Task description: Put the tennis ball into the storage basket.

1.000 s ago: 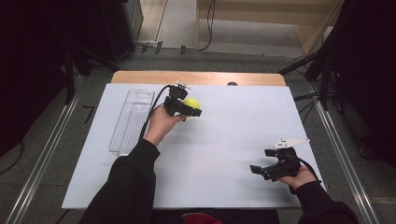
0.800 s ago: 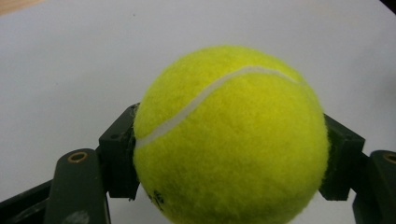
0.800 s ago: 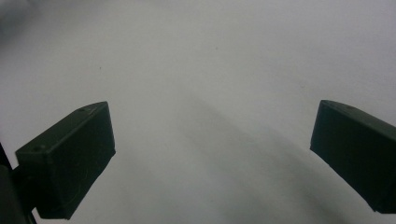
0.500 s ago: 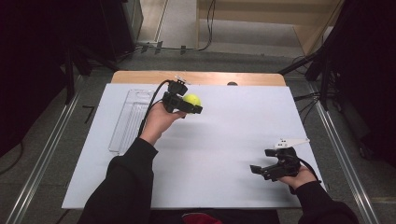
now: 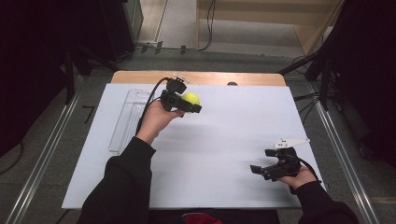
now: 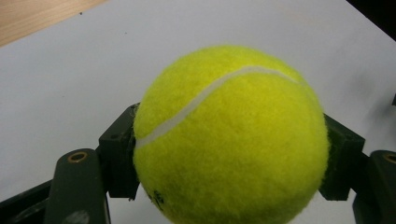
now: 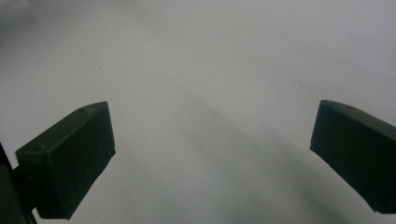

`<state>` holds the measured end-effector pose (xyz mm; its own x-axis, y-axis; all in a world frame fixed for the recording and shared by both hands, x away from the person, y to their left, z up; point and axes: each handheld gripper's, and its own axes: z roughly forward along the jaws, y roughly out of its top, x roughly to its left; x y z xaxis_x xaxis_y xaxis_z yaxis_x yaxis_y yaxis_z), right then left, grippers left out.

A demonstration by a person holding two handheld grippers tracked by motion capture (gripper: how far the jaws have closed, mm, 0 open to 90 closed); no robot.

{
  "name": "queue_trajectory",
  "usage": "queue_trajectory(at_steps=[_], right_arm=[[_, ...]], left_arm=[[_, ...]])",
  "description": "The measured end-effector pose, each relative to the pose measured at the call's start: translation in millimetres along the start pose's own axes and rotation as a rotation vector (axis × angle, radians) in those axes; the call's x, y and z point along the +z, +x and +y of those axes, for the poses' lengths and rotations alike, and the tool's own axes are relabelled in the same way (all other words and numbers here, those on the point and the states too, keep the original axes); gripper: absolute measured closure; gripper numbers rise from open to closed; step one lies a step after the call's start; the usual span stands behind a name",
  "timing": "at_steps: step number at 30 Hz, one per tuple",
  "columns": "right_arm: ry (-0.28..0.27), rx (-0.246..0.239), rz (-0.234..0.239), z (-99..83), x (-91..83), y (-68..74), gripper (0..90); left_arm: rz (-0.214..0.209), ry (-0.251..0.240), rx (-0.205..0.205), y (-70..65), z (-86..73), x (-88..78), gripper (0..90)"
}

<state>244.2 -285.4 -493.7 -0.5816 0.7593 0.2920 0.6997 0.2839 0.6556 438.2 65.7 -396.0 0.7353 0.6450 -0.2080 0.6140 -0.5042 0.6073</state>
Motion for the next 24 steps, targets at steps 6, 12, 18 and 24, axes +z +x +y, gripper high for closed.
queue_trajectory(at_steps=[6,12,18,24], right_arm=[[0.001,-0.002,0.002,0.1,-0.2,0.1,0.0],[0.000,-0.004,0.003,0.3,-0.3,0.0,0.0],[-0.001,-0.007,0.006,0.5,-0.4,0.1,0.0],[0.001,-0.009,0.011,1.3,-0.3,1.2,0.0]], left_arm=[[0.003,-0.007,-0.015,5.9,-1.6,-3.5,26.7],[0.003,-0.018,-0.020,9.6,-3.0,-9.4,26.6],[0.009,-0.023,-0.024,13.4,-5.1,-13.6,26.7],[0.016,-0.026,-0.037,17.1,-7.8,-18.3,26.7]])
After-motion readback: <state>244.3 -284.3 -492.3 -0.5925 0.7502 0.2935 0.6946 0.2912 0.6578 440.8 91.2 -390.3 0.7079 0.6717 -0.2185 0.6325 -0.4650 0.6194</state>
